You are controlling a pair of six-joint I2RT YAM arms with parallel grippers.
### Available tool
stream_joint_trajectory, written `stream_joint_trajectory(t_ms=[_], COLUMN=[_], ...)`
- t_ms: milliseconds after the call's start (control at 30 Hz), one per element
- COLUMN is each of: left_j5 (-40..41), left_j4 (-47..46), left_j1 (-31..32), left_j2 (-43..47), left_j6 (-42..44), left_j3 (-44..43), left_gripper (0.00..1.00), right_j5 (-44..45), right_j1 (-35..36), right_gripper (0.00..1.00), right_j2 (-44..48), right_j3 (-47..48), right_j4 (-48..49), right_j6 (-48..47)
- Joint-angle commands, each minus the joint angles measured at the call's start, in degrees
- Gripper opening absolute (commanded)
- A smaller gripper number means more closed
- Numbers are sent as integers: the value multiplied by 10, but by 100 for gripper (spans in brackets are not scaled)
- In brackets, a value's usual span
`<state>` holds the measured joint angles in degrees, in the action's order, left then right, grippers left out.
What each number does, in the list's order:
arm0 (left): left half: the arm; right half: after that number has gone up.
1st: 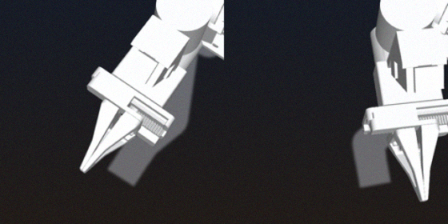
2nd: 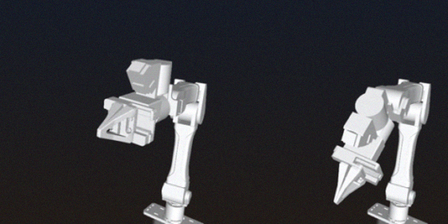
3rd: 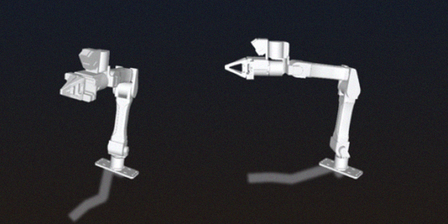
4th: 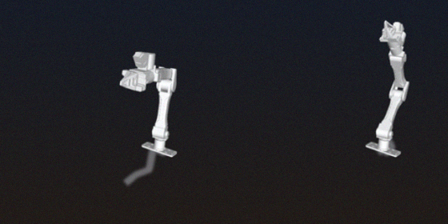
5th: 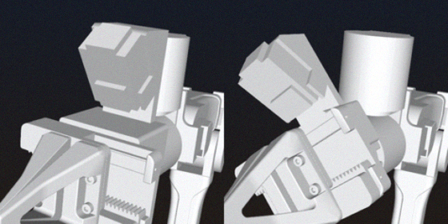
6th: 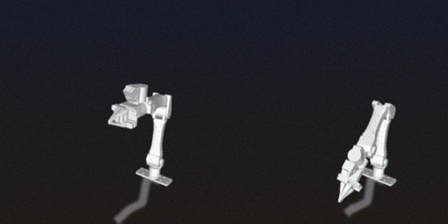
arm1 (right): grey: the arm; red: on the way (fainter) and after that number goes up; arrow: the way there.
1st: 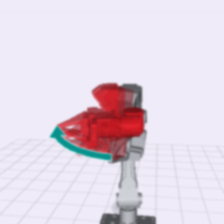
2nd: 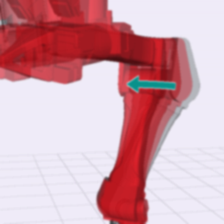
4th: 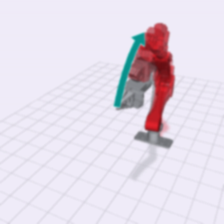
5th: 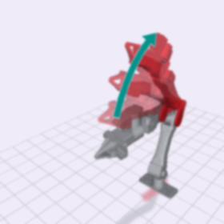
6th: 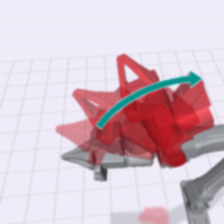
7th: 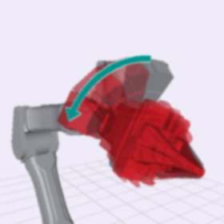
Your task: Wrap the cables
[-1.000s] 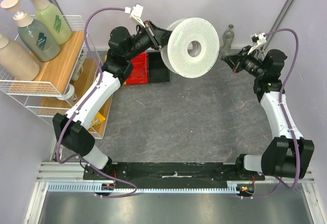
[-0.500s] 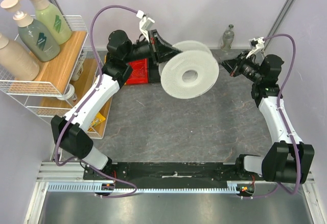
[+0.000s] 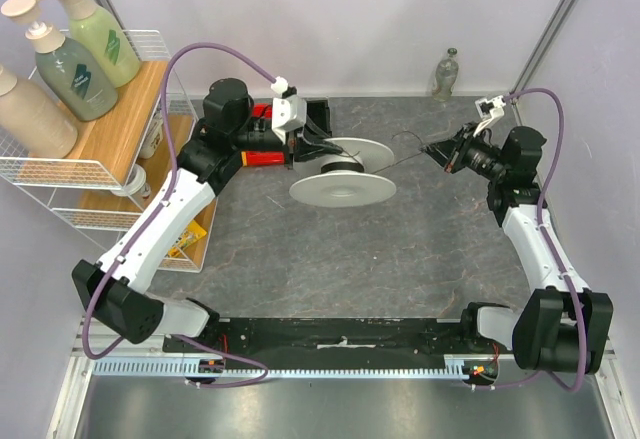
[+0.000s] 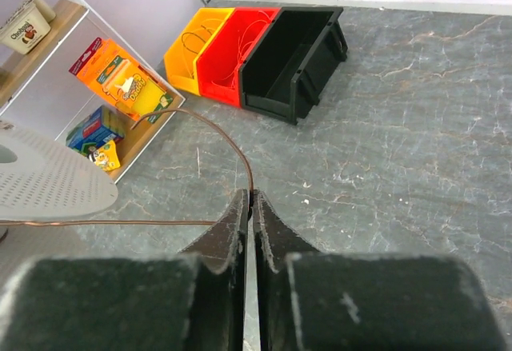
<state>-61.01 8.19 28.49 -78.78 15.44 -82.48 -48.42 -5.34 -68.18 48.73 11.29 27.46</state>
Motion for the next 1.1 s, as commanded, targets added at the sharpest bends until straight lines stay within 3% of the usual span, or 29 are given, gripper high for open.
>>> stream_joint_trajectory(t_ms=[0, 200, 333, 533, 667, 933, 1067], left_j5=[-42, -31, -3, 54, 72, 80, 88], left_j4=[82, 87, 17, -69, -80, -80, -98], left_j1=[3, 4, 3, 3, 2, 1, 0], left_j2=[37, 27, 9, -16, -35, -69, -75], left_j6=[152, 141, 2, -173, -222, -255, -248], left_j3=[0, -2, -20, -43, -76, -156, -179], left_gripper=[2, 2, 2, 2, 2, 2, 2], right_j5=[-4, -19, -19, -11, -6, -11, -2], right_j1=[-3, -4, -3, -3, -4, -3, -4], right_gripper=[14, 51, 62, 66, 66, 71, 75], right_j2=[12, 12, 14, 33, 46, 85, 83], right_j3=[-13, -5, 9, 12, 19, 48, 54], right_j4=[0, -4, -24, -53, -77, -141, -152], right_j6=[-9, -13, -46, -105, -158, -247, -211])
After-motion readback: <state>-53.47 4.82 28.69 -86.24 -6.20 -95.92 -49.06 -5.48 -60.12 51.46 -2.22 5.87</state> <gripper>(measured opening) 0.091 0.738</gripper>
